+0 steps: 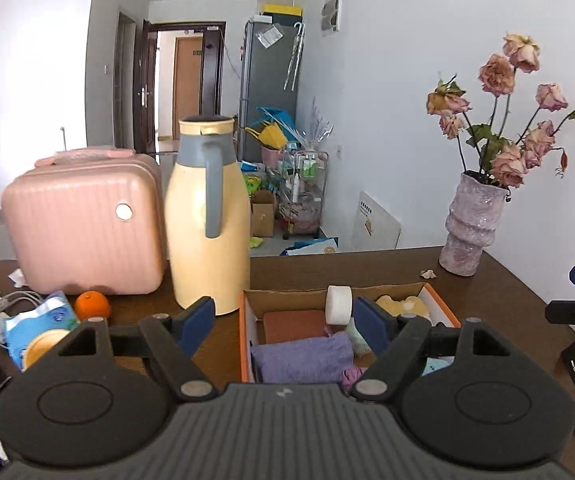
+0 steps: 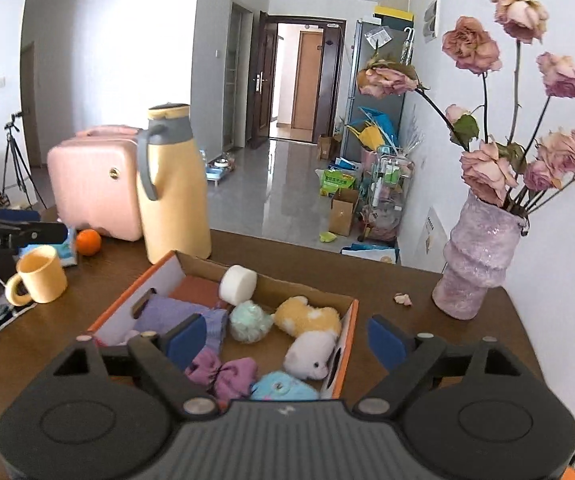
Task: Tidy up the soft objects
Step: 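Carry the puff and sponge into the box and open both grippers, then move both tools back toward the blue tissue pack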
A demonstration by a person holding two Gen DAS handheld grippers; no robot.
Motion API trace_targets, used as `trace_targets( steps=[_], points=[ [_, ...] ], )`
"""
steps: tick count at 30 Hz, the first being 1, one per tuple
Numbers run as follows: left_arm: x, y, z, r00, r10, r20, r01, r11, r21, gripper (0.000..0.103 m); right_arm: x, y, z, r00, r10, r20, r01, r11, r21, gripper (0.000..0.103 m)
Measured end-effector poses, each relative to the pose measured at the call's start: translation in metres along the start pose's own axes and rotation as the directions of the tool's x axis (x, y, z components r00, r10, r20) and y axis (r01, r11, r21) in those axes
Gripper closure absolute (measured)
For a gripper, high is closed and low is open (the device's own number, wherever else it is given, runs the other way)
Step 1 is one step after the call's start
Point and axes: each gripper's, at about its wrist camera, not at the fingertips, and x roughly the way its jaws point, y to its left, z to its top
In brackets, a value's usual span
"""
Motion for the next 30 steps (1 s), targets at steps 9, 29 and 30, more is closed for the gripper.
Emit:
trace_targets(
  steps=[9, 29, 30],
  points=[
    [-0.065, -0.006, -0.081, 0.985, 0.108, 0.136, -0.118, 0.991, 0.069, 0.022, -0.054, 0.026, -0.052, 0.993, 0.034, 0.113, -0.037, 0.999, 0.028, 0.015],
    [-0.15, -0.019, -0.289, 0.995, 0.057, 0.084, -0.063, 0.995, 0.078, 0.016, -0.125, 0.108, -0.315, 0.988, 0.057, 0.147, -0.073, 0.992, 0.105, 0.008],
    [-0.146, -0.022, -0.286, 0.995, 0.051, 0.084, -0.057, 0.996, 0.068, 0.016, -0.125, 0.109, -0.317, 0.989, 0.046, 0.142, -0.061, 0.992, 0.108, 0.008]
  ],
)
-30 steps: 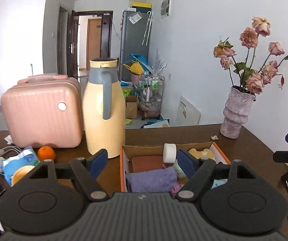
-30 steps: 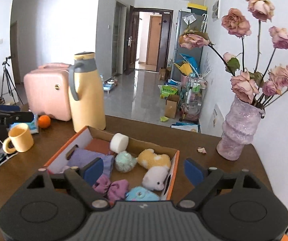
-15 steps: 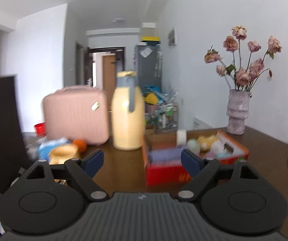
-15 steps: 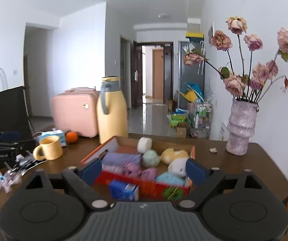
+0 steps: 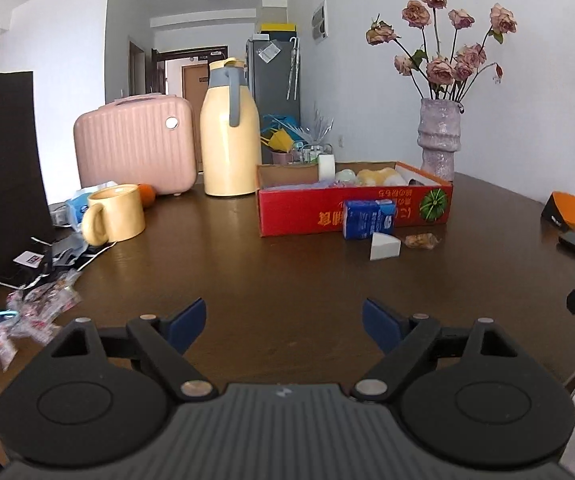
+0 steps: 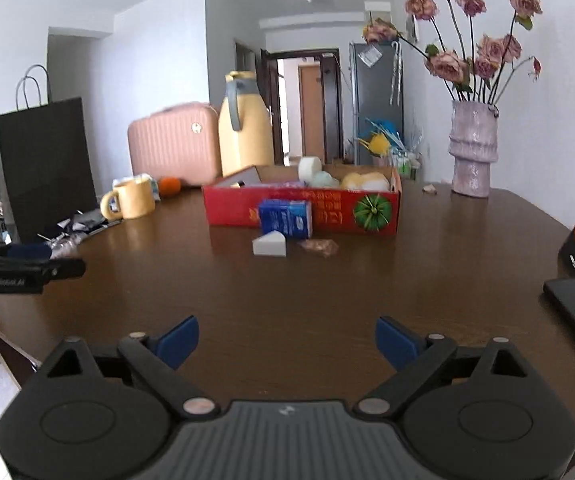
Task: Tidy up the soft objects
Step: 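Move both tools back toward the blue tissue pack, then grasp the blue tissue pack with the right gripper while the left gripper closes on it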
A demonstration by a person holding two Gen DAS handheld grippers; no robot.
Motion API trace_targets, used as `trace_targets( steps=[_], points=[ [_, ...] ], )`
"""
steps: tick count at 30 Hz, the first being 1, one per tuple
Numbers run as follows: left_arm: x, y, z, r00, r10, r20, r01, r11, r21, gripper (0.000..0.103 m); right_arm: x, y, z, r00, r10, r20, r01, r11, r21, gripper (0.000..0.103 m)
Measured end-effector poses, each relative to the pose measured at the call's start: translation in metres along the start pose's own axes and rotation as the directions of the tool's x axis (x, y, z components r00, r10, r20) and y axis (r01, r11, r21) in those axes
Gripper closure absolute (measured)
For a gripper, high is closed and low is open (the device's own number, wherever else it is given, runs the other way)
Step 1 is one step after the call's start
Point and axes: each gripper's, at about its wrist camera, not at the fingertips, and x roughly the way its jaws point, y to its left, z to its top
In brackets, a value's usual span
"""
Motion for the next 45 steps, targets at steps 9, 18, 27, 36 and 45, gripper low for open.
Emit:
trace_targets(
  steps=[9, 18, 27, 36, 45],
  points=[
    [0.065, -0.01, 0.026, 0.989, -0.134, -0.062, 0.129, 0.989, -0.074, 0.015, 0.03, -0.022, 0.014, 0.999, 0.024, 0.046, -0.03, 0.989, 0.142, 0.01],
    [0.199, -0.025, 0.102, 0.965, -0.24, -0.109, 0.222, 0.962, -0.157, 0.034, 0.156, -0.048, 0.089, 0.994, 0.108, -0.006, -0.1, 0.944, 0.316, 0.022],
    [0.283, -0.012, 0.101, 0.889, -0.419, -0.186, 0.333, 0.869, -0.367, 0.081, 0.268, -0.074, 0.123, 0.987, 0.155, -0.048, -0.114, 0.872, 0.476, 0.064],
    [0.249, -0.009, 0.111, 0.896, -0.426, -0.126, 0.361, 0.864, -0.35, 0.084, 0.268, -0.063, 0.124, 0.987, 0.159, -0.025, -0.13, 0.882, 0.454, 0.078],
    [0.11, -0.015, 0.056, 0.916, -0.398, -0.053, 0.379, 0.9, -0.214, 0.084, 0.146, -0.014, 0.097, 0.979, 0.199, 0.033, -0.2, 0.94, 0.275, 0.078]
  ],
)
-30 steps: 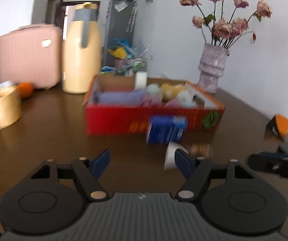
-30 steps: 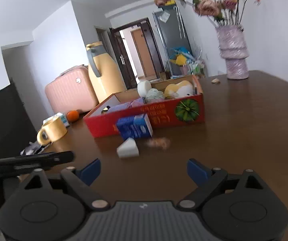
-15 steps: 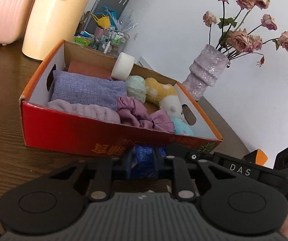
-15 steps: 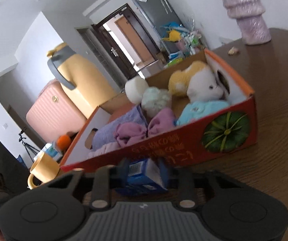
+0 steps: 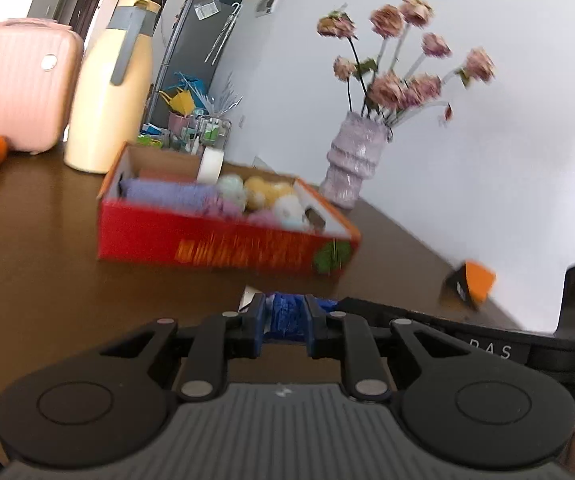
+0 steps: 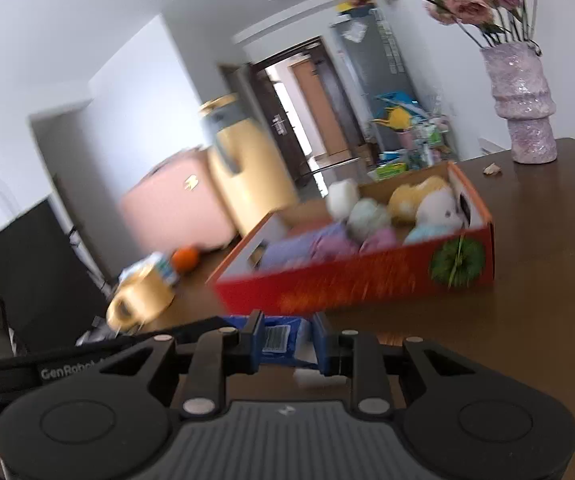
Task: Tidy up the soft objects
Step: 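Grasp the blue tissue pack with the right gripper while the left gripper closes on it, then carry the tissue pack into the box and open both grippers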
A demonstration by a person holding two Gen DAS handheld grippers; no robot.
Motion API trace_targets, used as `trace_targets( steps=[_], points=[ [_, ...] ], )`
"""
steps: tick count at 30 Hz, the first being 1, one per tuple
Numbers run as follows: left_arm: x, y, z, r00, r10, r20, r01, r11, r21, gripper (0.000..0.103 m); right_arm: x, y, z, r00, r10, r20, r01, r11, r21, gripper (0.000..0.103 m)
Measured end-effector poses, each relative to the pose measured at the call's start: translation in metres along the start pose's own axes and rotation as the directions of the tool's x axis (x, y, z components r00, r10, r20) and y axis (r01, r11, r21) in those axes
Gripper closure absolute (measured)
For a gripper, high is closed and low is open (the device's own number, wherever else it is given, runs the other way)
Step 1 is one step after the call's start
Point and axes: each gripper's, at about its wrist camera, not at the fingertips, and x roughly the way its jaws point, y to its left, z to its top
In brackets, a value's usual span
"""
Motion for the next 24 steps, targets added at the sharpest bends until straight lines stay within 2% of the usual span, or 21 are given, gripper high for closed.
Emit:
trace_targets(
  steps=[5, 8, 11, 12, 14, 16, 20, 24],
  points=[
    [-0.024, -0.002, -0.052, 0.996, 0.033, -0.081, -0.033, 0.999, 0.001, 0.084, -0.023, 0.014, -0.058, 0.996, 0.009, -0.092, -0.013, 0.999, -0.041, 0.078],
    [-0.039, -0.003, -0.075, 0.991, -0.004, -0.132, 0.002, 1.0, -0.019, 0.084, -0.038, 0.022, -0.084, 0.993, 0.001, -0.117, -0.01, 0.997, -0.077, 0.078],
    [-0.057, -0.009, -0.086, 0.991, -0.036, -0.125, 0.035, 0.999, -0.008, 0.081, -0.055, 0.029, -0.103, 0.99, -0.019, -0.136, 0.004, 0.994, -0.11, 0.075],
    [-0.062, -0.01, -0.086, 0.991, -0.054, -0.124, 0.053, 0.998, -0.015, 0.081, -0.062, 0.031, -0.106, 0.99, -0.008, -0.143, -0.007, 0.995, -0.102, 0.074],
    [-0.069, -0.009, -0.082, 0.991, -0.086, -0.102, 0.083, 0.996, -0.028, 0.074, -0.074, 0.03, -0.108, 0.989, 0.006, -0.146, -0.017, 0.997, -0.074, 0.074],
    [-0.07, -0.008, -0.075, 0.992, -0.095, -0.078, 0.09, 0.994, -0.054, 0.061, -0.084, 0.031, -0.104, 0.991, 0.024, -0.13, -0.032, 0.997, -0.064, 0.074],
    [-0.055, -0.004, -0.071, 0.991, -0.064, -0.115, 0.054, 0.994, -0.09, 0.061, -0.083, 0.027, -0.097, 0.995, 0.021, -0.093, -0.023, 0.999, -0.022, 0.074],
    [-0.044, 0.002, -0.076, 0.984, -0.069, -0.161, 0.05, 0.991, -0.122, 0.063, -0.067, 0.023, -0.098, 0.993, 0.008, -0.119, -0.008, 1.0, 0.003, 0.074]
  ],
)
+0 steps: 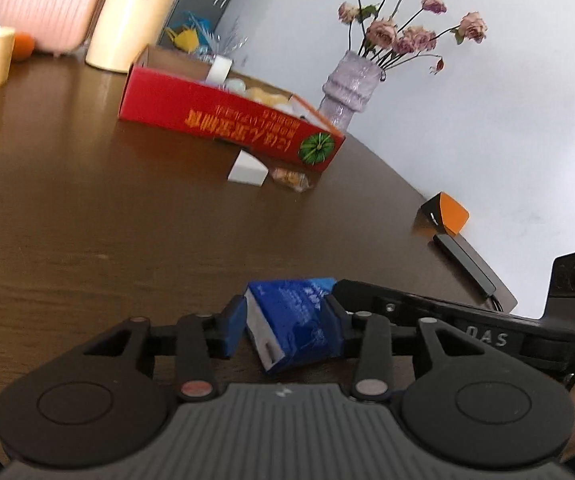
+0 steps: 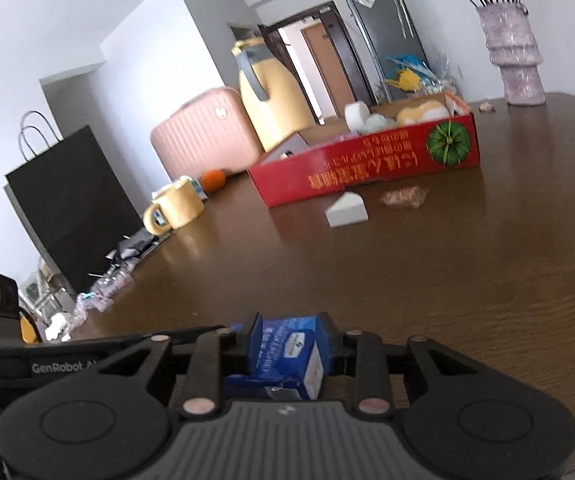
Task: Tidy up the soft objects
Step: 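Carry the tissue pack into the box and open both grippers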
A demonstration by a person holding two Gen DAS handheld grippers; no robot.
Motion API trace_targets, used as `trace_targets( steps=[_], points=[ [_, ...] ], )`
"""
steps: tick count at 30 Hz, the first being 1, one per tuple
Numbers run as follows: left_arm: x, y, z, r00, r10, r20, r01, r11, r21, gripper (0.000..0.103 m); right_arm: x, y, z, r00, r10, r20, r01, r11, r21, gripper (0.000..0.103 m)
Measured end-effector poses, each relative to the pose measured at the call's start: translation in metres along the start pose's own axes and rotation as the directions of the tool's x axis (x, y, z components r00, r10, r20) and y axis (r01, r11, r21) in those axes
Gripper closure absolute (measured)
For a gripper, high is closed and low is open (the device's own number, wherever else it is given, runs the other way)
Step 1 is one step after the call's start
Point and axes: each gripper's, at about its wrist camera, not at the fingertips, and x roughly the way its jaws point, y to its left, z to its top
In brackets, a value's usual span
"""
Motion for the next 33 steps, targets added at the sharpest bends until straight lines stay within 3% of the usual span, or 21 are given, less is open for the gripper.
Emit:
trace_targets(
  steps=[9, 11, 15, 19, 23, 26, 29, 33],
  points=[
    [0.01, 0.01, -0.003, 1.0, -0.006, -0.017, 0.005, 0.998, -0.069, 0.071, 0.013, -0.015, -0.009, 1.0, -0.01, -0.018, 0.011, 0.998, 0.055, 0.068],
    [0.009, 0.008, -0.004, 1.0, 0.0, -0.013, -0.001, 0.998, -0.066, 0.072, 0.013, -0.013, -0.011, 1.0, -0.01, -0.016, 0.011, 0.999, 0.045, 0.079],
    [0.008, 0.004, -0.006, 1.0, 0.011, 0.0, -0.011, 0.998, -0.069, 0.073, 0.012, -0.002, -0.011, 0.999, -0.031, -0.01, 0.031, 0.999, -0.027, 0.079],
    [0.009, -0.004, 0.006, 1.0, -0.002, 0.024, 0.002, 1.0, -0.024, 0.074, 0.007, -0.002, -0.007, 0.999, -0.029, 0.016, 0.029, 0.999, -0.02, 0.083],
    [0.02, -0.02, 0.058, 0.995, -0.046, 0.084, 0.043, 0.998, 0.042, 0.074, -0.007, 0.001, 0.025, 0.991, -0.04, 0.124, 0.047, 0.997, -0.056, 0.084],
    [0.044, -0.03, 0.121, 0.988, -0.084, 0.129, 0.072, 0.993, 0.089, 0.074, -0.006, -0.005, 0.076, 0.975, -0.055, 0.215, 0.074, 0.994, -0.083, 0.084],
    [0.082, -0.027, 0.186, 0.983, -0.098, 0.154, 0.089, 0.994, 0.065, 0.074, 0.011, -0.021, 0.134, 0.959, -0.07, 0.275, 0.096, 0.992, -0.084, 0.084],
    [0.147, -0.001, 0.257, 0.987, -0.08, 0.137, 0.085, 0.996, -0.03, 0.075, 0.062, -0.06, 0.211, 0.962, -0.062, 0.266, 0.067, 0.998, -0.011, 0.085]
  ],
)
